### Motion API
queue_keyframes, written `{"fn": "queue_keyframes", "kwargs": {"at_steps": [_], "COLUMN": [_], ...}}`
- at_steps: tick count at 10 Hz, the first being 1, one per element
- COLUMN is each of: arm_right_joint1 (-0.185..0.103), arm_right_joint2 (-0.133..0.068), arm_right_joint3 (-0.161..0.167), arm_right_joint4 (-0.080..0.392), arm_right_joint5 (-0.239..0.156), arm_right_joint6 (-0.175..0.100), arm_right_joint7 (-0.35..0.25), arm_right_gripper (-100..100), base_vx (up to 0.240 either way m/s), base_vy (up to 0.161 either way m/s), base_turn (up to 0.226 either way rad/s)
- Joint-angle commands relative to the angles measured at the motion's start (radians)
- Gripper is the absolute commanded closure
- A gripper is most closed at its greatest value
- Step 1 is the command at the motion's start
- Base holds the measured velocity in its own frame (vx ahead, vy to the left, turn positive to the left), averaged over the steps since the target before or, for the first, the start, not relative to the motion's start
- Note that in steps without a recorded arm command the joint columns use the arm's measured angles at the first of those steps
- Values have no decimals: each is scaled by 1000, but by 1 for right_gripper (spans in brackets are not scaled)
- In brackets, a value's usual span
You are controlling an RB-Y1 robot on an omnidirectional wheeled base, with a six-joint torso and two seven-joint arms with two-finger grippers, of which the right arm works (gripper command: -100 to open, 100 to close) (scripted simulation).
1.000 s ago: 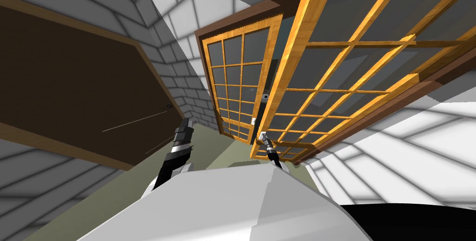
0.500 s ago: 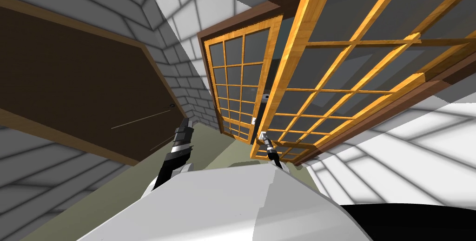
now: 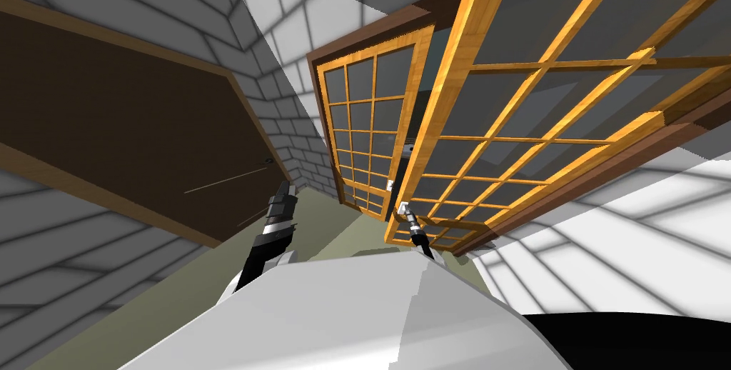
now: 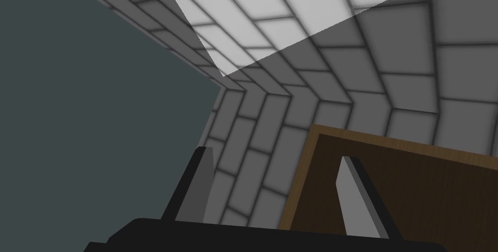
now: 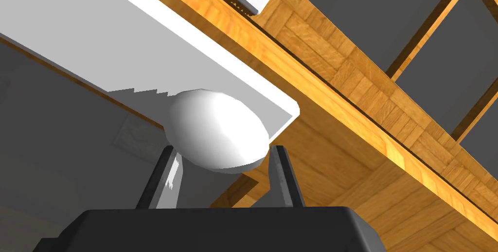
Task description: Pull the door open
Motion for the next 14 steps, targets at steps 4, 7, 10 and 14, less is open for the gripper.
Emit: {"fn": "queue_keyframes", "kwargs": {"at_steps": [4, 7, 10, 14], "arm_right_joint1": [0, 0, 0, 0], "arm_right_joint2": [4, 0, -4, -8], "arm_right_joint3": [27, 42, 58, 73], "arm_right_joint4": [-3, -3, -3, -3], "arm_right_joint5": [-33, -61, -90, -119], "arm_right_joint6": [1, 2, 3, 3], "arm_right_joint7": [-112, -192, -272, -354], "arm_right_gripper": [100, 100, 100, 100], "base_vx": [-29, -31, -24, -29], "base_vy": [-14, -18, -12, -15], "base_turn": [42, 45, 31, 41]}}
